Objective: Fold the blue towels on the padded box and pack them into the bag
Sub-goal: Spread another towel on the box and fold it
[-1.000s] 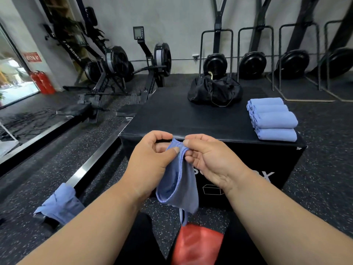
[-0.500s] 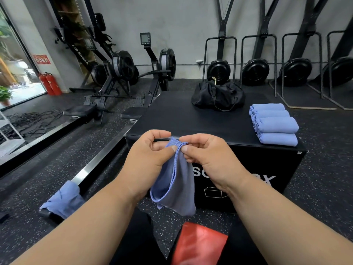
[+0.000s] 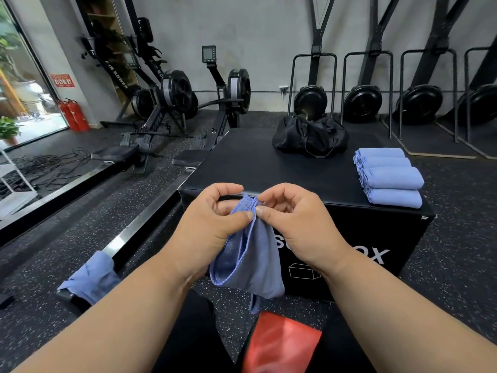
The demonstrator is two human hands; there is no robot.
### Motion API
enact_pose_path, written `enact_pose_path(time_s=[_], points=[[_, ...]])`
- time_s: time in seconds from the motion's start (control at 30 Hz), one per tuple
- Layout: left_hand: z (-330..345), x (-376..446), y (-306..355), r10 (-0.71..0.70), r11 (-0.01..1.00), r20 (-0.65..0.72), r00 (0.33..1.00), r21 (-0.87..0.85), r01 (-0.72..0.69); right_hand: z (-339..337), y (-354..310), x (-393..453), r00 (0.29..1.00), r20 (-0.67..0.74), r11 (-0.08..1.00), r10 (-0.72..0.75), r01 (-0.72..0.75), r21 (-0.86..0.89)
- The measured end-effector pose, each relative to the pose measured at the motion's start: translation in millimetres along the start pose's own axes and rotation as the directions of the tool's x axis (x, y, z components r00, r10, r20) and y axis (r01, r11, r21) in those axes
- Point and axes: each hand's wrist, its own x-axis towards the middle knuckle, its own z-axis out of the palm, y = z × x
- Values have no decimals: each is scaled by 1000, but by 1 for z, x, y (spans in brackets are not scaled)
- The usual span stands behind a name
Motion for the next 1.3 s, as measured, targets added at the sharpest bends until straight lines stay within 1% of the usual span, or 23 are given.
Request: enact_pose_path(time_s=[0.23,0.37,0.53,0.63,0.73,0.83,1.0,1.1,1.3], points=[[-8,0,-1,-33,995,-2,999,95,33,-3,4,-1,999,52,996,-2,6,-90],[-14,0,3,-19,988,6,1000,154,18,-7,4,2,1000,21,999,9,-10,39],[-14,0,4,-30,983,43,999,182,21,-3,5,3,996,83,997,44,-49,54],[-14,0,0,-42,991,67,997,128,34,-4,9,5,996,77,997,49,-53,49],[-14,2,-2,-51,997,91,995,69,44,-6,10,6,990,114,996,82,-85,21],[-15,3,-4,-51,998,92,994,47,47,-7,11,7,982,139,991,131,-132,3],[-17,6,-8,-52,999,84,995,14,51,-9,15,9,977,143,988,156,-153,-31],[-17,7,-8,-54,998,98,994,-31,57,-9,17,10,980,139,989,144,-146,9],[-19,12,-8,-64,991,110,992,-110,76,-11,17,12,988,138,996,69,-77,53]])
